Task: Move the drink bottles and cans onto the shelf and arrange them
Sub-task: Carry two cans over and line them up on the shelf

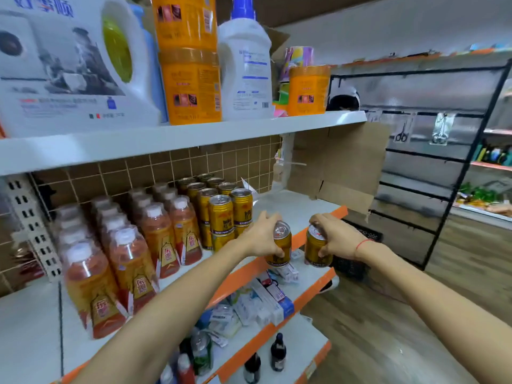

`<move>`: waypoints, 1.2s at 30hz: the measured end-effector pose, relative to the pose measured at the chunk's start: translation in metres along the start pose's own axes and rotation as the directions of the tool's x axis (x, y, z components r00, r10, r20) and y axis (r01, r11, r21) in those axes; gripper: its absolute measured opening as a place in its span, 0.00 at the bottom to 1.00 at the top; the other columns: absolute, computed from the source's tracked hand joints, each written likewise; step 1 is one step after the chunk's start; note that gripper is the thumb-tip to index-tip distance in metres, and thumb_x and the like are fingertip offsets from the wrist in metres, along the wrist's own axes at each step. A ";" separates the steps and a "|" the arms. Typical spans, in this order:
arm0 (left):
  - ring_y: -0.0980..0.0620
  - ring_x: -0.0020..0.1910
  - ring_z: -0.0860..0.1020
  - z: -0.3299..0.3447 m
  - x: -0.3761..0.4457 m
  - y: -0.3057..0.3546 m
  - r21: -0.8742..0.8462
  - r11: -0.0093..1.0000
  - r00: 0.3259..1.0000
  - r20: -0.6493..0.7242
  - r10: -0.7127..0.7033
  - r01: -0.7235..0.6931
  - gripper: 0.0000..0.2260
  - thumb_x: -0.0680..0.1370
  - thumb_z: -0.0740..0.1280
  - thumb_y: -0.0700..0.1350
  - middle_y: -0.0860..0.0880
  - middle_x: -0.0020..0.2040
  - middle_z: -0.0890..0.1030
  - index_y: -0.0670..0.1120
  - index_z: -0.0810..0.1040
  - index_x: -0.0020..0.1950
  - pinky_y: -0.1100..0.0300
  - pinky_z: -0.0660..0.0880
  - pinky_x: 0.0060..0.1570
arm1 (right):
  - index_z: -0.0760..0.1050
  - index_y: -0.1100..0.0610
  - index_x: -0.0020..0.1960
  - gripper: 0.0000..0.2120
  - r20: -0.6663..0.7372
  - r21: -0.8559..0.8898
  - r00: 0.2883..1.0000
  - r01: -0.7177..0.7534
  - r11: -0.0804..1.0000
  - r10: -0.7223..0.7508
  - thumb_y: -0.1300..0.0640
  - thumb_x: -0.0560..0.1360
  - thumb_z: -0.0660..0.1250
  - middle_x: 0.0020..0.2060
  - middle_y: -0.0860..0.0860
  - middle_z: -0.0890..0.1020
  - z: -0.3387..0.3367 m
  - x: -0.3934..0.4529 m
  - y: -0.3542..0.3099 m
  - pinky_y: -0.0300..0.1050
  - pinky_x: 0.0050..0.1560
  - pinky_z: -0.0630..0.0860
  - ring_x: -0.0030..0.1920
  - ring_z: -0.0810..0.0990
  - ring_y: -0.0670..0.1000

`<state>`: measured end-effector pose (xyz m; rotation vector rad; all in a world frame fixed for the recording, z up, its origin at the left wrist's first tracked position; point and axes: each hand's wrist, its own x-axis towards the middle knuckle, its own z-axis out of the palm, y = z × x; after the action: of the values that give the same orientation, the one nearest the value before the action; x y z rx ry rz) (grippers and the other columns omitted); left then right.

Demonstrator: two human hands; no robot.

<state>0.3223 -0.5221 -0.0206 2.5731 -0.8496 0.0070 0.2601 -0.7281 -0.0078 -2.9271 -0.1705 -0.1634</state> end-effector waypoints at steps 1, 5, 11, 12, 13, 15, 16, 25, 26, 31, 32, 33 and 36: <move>0.43 0.60 0.71 0.000 0.012 -0.001 0.001 1.000 1.000 -0.002 -0.001 0.001 0.38 0.65 0.78 0.52 0.45 0.63 0.64 0.48 0.63 0.69 0.47 0.74 0.58 | 0.63 0.55 0.67 0.38 -0.014 0.003 1.000 0.001 1.000 -0.001 0.56 0.63 0.78 0.63 0.53 0.70 -0.002 0.011 0.006 0.52 0.58 0.73 0.62 0.72 0.56; 0.43 0.60 0.72 0.008 0.044 -0.004 -0.007 1.000 1.000 -0.011 -0.014 0.013 0.39 0.65 0.78 0.52 0.45 0.64 0.64 0.48 0.63 0.70 0.47 0.75 0.57 | 0.62 0.56 0.69 0.39 -0.015 0.000 1.000 -0.003 1.000 0.003 0.57 0.64 0.78 0.65 0.55 0.69 -0.003 0.042 0.025 0.49 0.61 0.71 0.63 0.71 0.56; 0.42 0.59 0.72 0.014 0.077 -0.013 0.007 1.000 1.000 0.014 -0.027 0.027 0.37 0.67 0.78 0.49 0.44 0.63 0.64 0.47 0.62 0.69 0.53 0.74 0.54 | 0.63 0.56 0.68 0.38 -0.010 0.034 1.000 0.018 0.999 -0.018 0.57 0.64 0.78 0.64 0.55 0.70 0.002 0.079 0.048 0.49 0.61 0.71 0.63 0.71 0.56; 0.42 0.59 0.72 0.014 0.083 -0.014 0.014 0.999 0.999 0.008 -0.036 0.036 0.37 0.67 0.78 0.49 0.44 0.63 0.64 0.46 0.62 0.69 0.54 0.73 0.53 | 0.63 0.56 0.67 0.38 -0.014 0.041 1.000 0.025 0.999 -0.024 0.57 0.63 0.78 0.63 0.55 0.71 0.003 0.086 0.052 0.49 0.60 0.71 0.62 0.71 0.56; 0.42 0.59 0.72 0.014 0.089 -0.015 0.020 0.999 0.999 0.005 -0.046 0.046 0.36 0.67 0.78 0.49 0.44 0.64 0.64 0.46 0.63 0.69 0.54 0.72 0.53 | 0.64 0.56 0.67 0.37 -0.018 0.052 0.999 0.032 0.998 -0.031 0.57 0.63 0.78 0.63 0.55 0.71 0.003 0.092 0.055 0.49 0.60 0.71 0.62 0.71 0.56; 0.42 0.60 0.72 0.016 0.102 -0.017 0.028 0.997 0.998 0.005 -0.069 0.069 0.36 0.67 0.78 0.48 0.43 0.64 0.64 0.46 0.63 0.68 0.54 0.72 0.55 | 0.64 0.55 0.67 0.37 -0.011 0.069 0.999 0.051 0.996 -0.050 0.58 0.63 0.78 0.62 0.55 0.71 0.004 0.105 0.062 0.50 0.61 0.71 0.61 0.71 0.56; 0.42 0.61 0.71 0.018 0.109 -0.017 0.031 0.996 0.997 0.004 -0.082 0.082 0.36 0.67 0.78 0.48 0.43 0.65 0.64 0.46 0.62 0.69 0.56 0.71 0.55 | 0.64 0.55 0.67 0.37 -0.005 0.071 0.998 0.064 0.995 -0.064 0.58 0.63 0.78 0.62 0.55 0.71 0.005 0.112 0.066 0.51 0.61 0.71 0.61 0.71 0.56; 0.39 0.65 0.69 0.037 0.175 -0.027 0.097 0.955 0.959 -0.008 -0.282 0.282 0.42 0.67 0.78 0.48 0.40 0.69 0.62 0.44 0.59 0.74 0.54 0.70 0.61 | 0.64 0.59 0.69 0.38 0.063 0.037 0.958 0.277 0.960 -0.279 0.58 0.64 0.78 0.62 0.56 0.69 0.009 0.201 0.106 0.43 0.60 0.67 0.63 0.70 0.56; 0.40 0.65 0.69 0.037 0.181 -0.027 0.099 0.946 0.951 -0.010 -0.310 0.310 0.42 0.67 0.78 0.47 0.40 0.69 0.62 0.44 0.59 0.74 0.54 0.70 0.61 | 0.63 0.59 0.69 0.39 0.078 0.027 0.949 0.303 0.953 -0.304 0.58 0.64 0.78 0.62 0.56 0.69 0.008 0.212 0.111 0.44 0.60 0.67 0.63 0.70 0.56; 0.43 0.65 0.69 0.033 0.202 -0.033 0.099 0.889 0.894 -0.040 -0.446 0.448 0.39 0.68 0.77 0.45 0.42 0.67 0.67 0.44 0.61 0.73 0.57 0.70 0.58 | 0.65 0.56 0.68 0.37 0.109 0.052 0.896 0.427 0.903 -0.430 0.58 0.63 0.78 0.63 0.55 0.70 0.009 0.263 0.125 0.50 0.62 0.71 0.62 0.71 0.57; 0.43 0.66 0.68 0.032 0.204 -0.035 0.095 0.874 0.880 -0.045 -0.474 0.476 0.39 0.68 0.77 0.46 0.42 0.69 0.66 0.44 0.60 0.73 0.57 0.70 0.58 | 0.65 0.56 0.68 0.38 0.121 0.050 0.882 0.453 0.890 -0.456 0.57 0.63 0.78 0.63 0.55 0.70 0.011 0.271 0.126 0.50 0.62 0.71 0.62 0.71 0.57; 0.43 0.67 0.67 0.032 0.206 -0.036 0.089 0.859 0.864 -0.048 -0.501 0.503 0.40 0.68 0.77 0.46 0.42 0.70 0.65 0.44 0.59 0.74 0.57 0.70 0.60 | 0.65 0.56 0.68 0.38 0.134 0.049 0.868 0.476 0.878 -0.478 0.57 0.63 0.78 0.63 0.55 0.70 0.014 0.279 0.126 0.50 0.62 0.71 0.62 0.71 0.57; 0.43 0.71 0.64 0.035 0.209 -0.042 0.077 0.818 0.821 -0.061 -0.567 0.571 0.43 0.68 0.77 0.45 0.42 0.74 0.61 0.45 0.55 0.77 0.55 0.68 0.65 | 0.65 0.56 0.68 0.37 0.168 0.060 0.825 0.538 0.841 -0.540 0.58 0.63 0.78 0.63 0.55 0.70 0.024 0.297 0.122 0.50 0.62 0.72 0.62 0.72 0.57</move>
<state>0.5116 -0.6245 -0.0405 2.8026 -0.0319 -0.0891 0.5708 -0.8108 -0.0190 -2.7939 -1.0294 0.0216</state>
